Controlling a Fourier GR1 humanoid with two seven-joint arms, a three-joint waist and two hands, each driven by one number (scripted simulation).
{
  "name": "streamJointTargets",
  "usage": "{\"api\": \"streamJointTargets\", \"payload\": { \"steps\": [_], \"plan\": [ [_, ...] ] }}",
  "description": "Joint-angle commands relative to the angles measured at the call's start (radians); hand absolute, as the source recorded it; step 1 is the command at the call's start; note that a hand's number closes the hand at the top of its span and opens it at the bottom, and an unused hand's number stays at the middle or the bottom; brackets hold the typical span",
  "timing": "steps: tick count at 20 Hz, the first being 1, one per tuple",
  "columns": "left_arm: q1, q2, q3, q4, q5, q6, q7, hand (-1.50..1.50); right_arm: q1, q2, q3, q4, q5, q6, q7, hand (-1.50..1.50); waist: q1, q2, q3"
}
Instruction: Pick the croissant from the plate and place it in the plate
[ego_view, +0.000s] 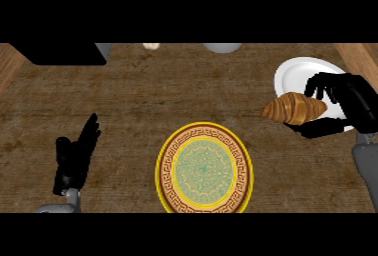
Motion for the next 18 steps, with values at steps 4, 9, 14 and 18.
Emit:
{"api": "streamJointTargets", "payload": {
  "steps": [4, 9, 14, 18],
  "plan": [
    [-0.018, -0.02, -0.006, -0.01, -0.014, 0.007, 0.031, 0.0, -0.171, -0.08, -0.162, 0.262, -0.052, 0.017, -0.035, 1.5, 0.008, 0.003, 0.0],
    [-0.033, -0.051, -0.028, 0.014, -0.045, 0.022, 0.018, 0.0, -0.295, -0.075, -0.16, 0.516, 0.017, -0.053, -0.081, 1.5, 0.017, 0.006, 0.0],
    [-0.021, -0.044, -0.003, 0.015, -0.038, 0.016, 0.009, 0.0, -0.36, -0.116, -0.178, 0.717, 0.047, -0.076, -0.161, 1.5, 0.015, 0.005, 0.0],
    [-0.069, -0.052, -0.021, 0.037, -0.04, -0.002, 0.016, 0.0, -0.473, -0.127, -0.174, 0.952, 0.11, -0.143, -0.199, 1.5, 0.037, 0.015, 0.001]
  ]
}}
